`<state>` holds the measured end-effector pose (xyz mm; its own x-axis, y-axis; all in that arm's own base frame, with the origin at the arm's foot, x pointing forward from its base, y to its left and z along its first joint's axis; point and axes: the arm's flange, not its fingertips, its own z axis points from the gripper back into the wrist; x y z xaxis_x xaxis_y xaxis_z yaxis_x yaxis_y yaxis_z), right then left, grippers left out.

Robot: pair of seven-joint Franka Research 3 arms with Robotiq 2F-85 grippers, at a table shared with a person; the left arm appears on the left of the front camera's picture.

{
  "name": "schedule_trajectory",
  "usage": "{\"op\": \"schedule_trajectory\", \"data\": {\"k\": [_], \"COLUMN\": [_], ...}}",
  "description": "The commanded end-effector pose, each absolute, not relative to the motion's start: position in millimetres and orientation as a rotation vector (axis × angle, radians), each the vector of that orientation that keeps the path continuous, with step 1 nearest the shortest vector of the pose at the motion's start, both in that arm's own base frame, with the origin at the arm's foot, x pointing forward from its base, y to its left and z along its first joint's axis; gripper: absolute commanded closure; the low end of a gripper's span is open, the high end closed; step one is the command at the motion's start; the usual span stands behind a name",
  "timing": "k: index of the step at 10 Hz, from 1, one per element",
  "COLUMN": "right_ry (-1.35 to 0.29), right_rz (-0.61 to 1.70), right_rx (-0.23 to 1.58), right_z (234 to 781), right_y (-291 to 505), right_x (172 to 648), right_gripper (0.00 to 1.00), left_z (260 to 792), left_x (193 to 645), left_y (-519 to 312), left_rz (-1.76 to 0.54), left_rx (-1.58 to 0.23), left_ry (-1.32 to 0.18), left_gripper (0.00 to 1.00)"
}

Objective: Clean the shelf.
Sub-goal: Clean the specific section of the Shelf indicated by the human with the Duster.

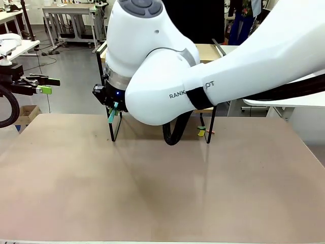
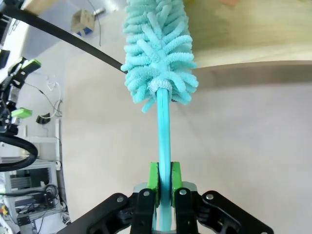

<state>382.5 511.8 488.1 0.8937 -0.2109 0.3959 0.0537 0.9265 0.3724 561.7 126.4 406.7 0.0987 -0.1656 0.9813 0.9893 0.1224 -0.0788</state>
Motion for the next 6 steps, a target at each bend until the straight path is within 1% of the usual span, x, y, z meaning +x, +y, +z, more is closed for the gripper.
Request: {"op": "schedule_trajectory", "data": {"k": [1, 2, 3, 6], "right_ry": [-0.431, -0.415, -0.440, -0.440], "right_rz": [-0.175, -0.158, -0.146, -0.146], "right_rx": [0.368, 0.393, 0.359, 0.359], "right_z": [487.4, 491.8, 482.7, 482.7], "right_y": [523.5, 521.6, 514.6, 514.6], "right_x": [389.6, 384.1, 386.3, 386.3], "right_gripper": [0.87, 0.87, 0.87, 0.87], "left_z": [409.5, 409.5, 409.5, 409.5], "left_x": [560.8, 560.8, 560.8, 560.8], "left_y": [125.7, 125.7, 125.7, 125.7], "left_rz": [-1.143, -1.143, -1.143, -1.143], "left_rx": [-1.036, -1.036, -1.036, -1.036], "left_ry": [-1.078, -1.078, -1.078, -1.078], "left_gripper": [0.00, 0.00, 0.00, 0.00]}}
